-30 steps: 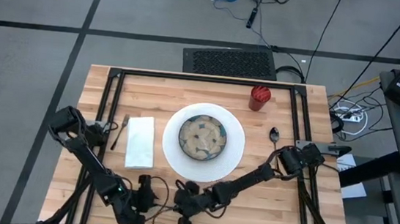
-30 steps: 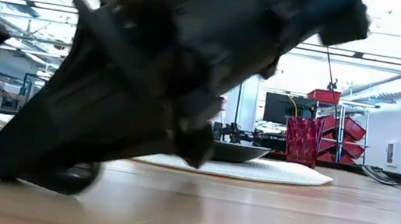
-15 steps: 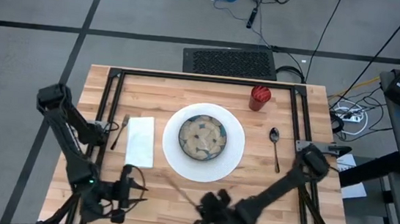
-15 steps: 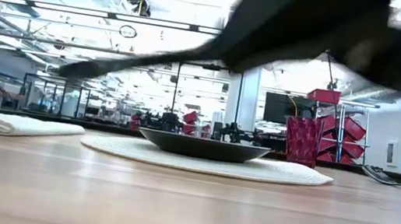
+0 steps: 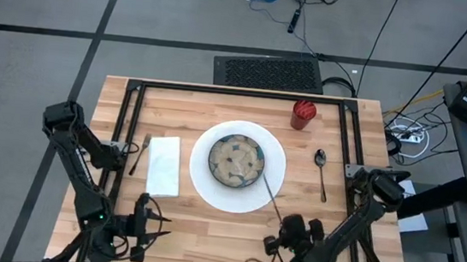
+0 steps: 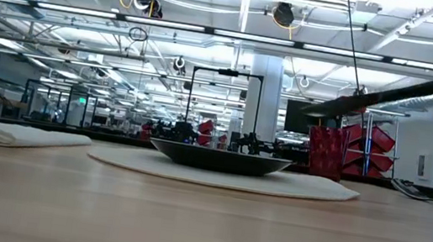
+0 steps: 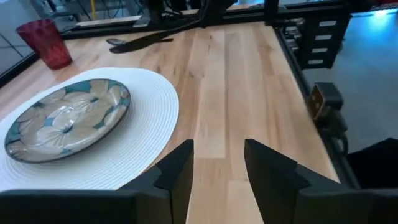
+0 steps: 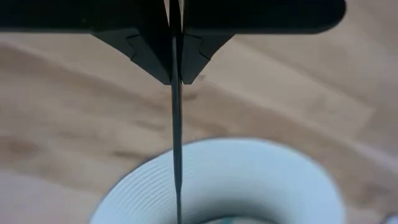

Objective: Set table place
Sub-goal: Put the black table knife beside the white table mat

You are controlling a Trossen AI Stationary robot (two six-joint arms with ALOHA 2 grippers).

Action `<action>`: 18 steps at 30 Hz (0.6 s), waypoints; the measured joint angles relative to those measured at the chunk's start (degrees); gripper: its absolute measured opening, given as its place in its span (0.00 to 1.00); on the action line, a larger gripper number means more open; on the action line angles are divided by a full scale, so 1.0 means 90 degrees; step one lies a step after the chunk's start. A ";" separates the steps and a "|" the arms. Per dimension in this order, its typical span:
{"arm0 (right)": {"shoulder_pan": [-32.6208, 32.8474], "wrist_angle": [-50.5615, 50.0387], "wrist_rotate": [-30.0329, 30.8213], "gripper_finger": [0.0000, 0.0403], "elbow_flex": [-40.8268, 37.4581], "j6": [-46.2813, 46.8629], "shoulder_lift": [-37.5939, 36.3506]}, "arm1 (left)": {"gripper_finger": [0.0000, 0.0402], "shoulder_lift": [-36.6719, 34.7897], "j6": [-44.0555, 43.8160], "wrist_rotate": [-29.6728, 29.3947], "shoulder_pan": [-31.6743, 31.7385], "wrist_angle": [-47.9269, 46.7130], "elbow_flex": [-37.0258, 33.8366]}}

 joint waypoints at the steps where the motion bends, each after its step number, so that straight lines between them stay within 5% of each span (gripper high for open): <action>1: -0.0084 -0.0110 -0.0046 0.00 0.0000 -0.0007 0.0000 | 0.32 0.0019 -0.0002 -0.0001 0.0045 0.0006 0.0000; 11: -0.0940 -0.1328 -0.0335 0.00 -0.0063 -0.0136 -0.0927 | 0.32 0.0054 -0.0010 0.0000 0.0293 0.0171 0.0008; 18: -0.1248 -0.1367 -0.1136 0.00 -0.1170 -0.0051 -0.2240 | 0.32 0.0054 -0.0013 0.0053 0.0268 0.0168 0.0007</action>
